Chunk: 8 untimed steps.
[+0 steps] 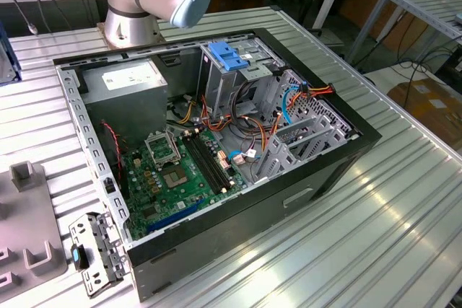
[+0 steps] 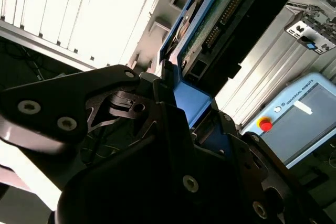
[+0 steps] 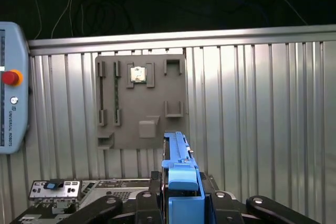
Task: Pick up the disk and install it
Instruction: 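Pick up the disk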
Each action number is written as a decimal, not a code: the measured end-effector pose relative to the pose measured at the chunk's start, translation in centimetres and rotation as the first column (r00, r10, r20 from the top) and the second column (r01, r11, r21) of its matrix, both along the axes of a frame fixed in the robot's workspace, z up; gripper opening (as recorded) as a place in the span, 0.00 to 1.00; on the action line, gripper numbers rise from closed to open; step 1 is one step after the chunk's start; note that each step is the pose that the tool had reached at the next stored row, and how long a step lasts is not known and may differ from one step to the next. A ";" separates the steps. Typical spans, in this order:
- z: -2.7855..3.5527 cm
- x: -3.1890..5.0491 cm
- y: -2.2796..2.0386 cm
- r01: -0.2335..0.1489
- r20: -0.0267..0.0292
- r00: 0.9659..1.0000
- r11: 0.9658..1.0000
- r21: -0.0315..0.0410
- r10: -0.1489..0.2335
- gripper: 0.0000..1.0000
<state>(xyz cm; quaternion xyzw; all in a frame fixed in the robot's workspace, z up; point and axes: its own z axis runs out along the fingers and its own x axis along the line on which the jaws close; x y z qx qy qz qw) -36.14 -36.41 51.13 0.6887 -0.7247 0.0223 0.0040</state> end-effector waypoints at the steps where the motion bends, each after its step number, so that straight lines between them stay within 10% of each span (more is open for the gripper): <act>1: 0.00 0.26 0.00 0.000 0.000 1.000 1.000 0.000 0.000 0.37; 8: 0.00 2.38 0.00 0.000 0.000 1.000 1.000 0.000 0.000 0.37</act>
